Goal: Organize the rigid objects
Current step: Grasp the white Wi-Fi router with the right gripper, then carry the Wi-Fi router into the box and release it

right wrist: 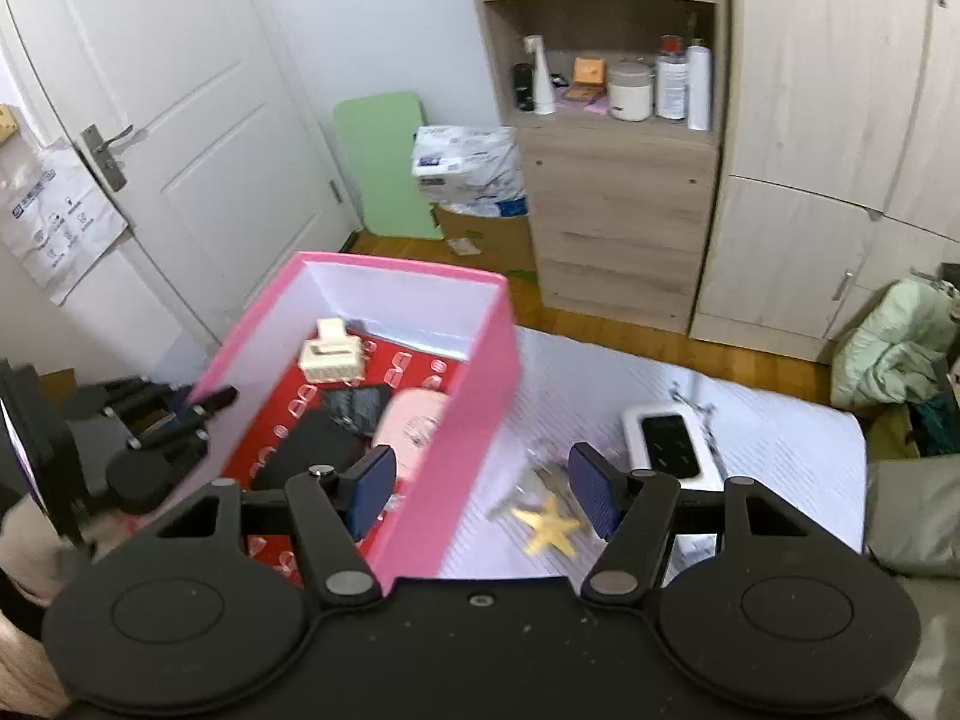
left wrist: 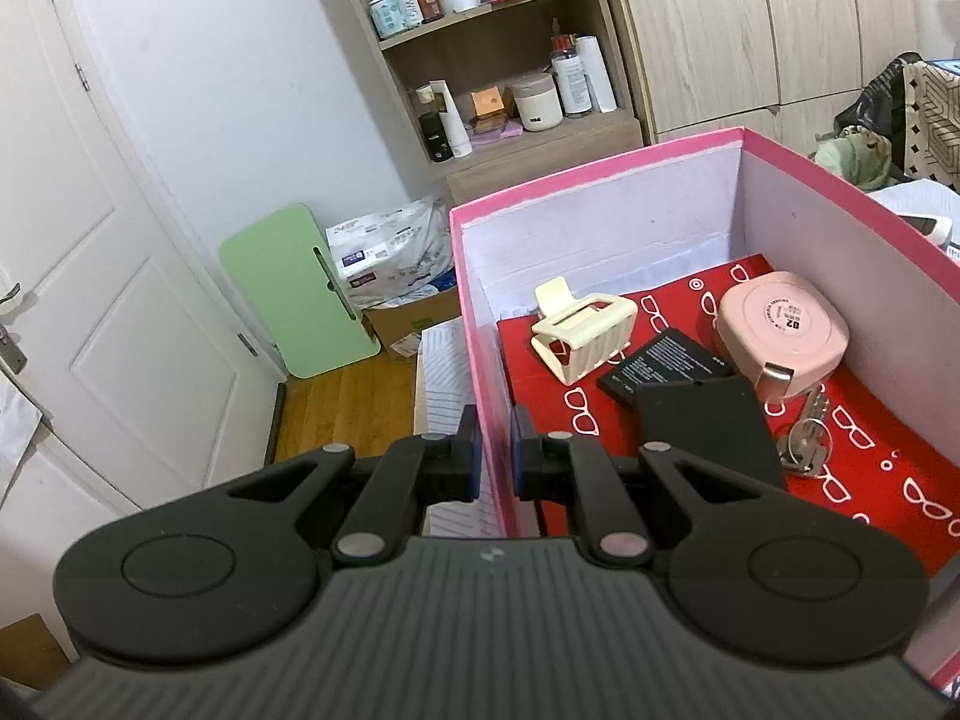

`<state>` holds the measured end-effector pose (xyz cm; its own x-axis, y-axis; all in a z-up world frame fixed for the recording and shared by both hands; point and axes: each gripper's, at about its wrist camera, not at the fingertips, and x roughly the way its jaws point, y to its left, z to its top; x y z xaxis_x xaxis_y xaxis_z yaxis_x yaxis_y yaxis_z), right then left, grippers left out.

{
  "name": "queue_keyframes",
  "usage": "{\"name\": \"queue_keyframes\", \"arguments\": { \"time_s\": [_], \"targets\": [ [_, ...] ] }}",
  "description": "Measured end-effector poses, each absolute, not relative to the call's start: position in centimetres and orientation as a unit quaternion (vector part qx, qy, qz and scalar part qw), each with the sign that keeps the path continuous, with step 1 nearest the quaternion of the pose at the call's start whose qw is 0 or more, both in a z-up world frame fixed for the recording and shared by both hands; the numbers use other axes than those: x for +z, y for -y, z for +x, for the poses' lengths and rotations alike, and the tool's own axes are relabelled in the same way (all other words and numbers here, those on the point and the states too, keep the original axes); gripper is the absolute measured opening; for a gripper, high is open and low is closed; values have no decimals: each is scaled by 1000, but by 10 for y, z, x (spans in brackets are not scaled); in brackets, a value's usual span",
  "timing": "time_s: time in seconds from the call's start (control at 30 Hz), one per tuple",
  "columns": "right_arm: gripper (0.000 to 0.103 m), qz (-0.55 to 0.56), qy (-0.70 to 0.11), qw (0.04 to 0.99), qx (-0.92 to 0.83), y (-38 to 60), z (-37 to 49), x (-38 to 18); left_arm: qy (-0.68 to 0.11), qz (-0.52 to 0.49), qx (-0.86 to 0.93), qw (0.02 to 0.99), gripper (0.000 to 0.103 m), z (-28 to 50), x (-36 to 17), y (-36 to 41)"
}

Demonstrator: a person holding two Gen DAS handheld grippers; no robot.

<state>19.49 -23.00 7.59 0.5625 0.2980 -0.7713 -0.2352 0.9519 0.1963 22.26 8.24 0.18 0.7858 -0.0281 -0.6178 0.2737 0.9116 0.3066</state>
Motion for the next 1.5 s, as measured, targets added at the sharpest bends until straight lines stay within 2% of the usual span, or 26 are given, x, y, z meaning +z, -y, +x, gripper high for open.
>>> {"name": "queue_keyframes", "arguments": {
  "time_s": [0.37, 0.6, 0.77, 0.97, 1.07, 1.13, 1.2, 1.5],
  "targets": [
    [69, 77, -368, 919, 117, 277, 152, 14, -309, 196, -80, 927, 10, 220, 2, -82],
    [69, 20, -357, 931, 73, 288, 181, -15, -312, 186, -83, 928, 10, 221, 3, -86],
    [71, -22, -392, 913, 108, 280, 227, -22, -314, 186, -78, 928, 10, 222, 3, -85],
    [71, -67, -504, 853, 119, 267, 299, -46, -316, 187, -77, 927, 10, 223, 2, -84],
    [72, -71, -533, 835, 119, 266, 321, -57, -317, 188, -77, 926, 10, 223, 2, -83],
    [71, -84, -532, 834, 119, 264, 325, -59, -317, 189, -76, 926, 10, 223, 2, -83],
    [65, -97, -526, 838, 112, 263, 322, -60, -317, 186, -76, 927, 10, 223, 2, -84],
    [65, -110, -504, 852, 91, 267, 291, -48, -317, 188, -76, 927, 10, 223, 2, -85]
  ]
}}
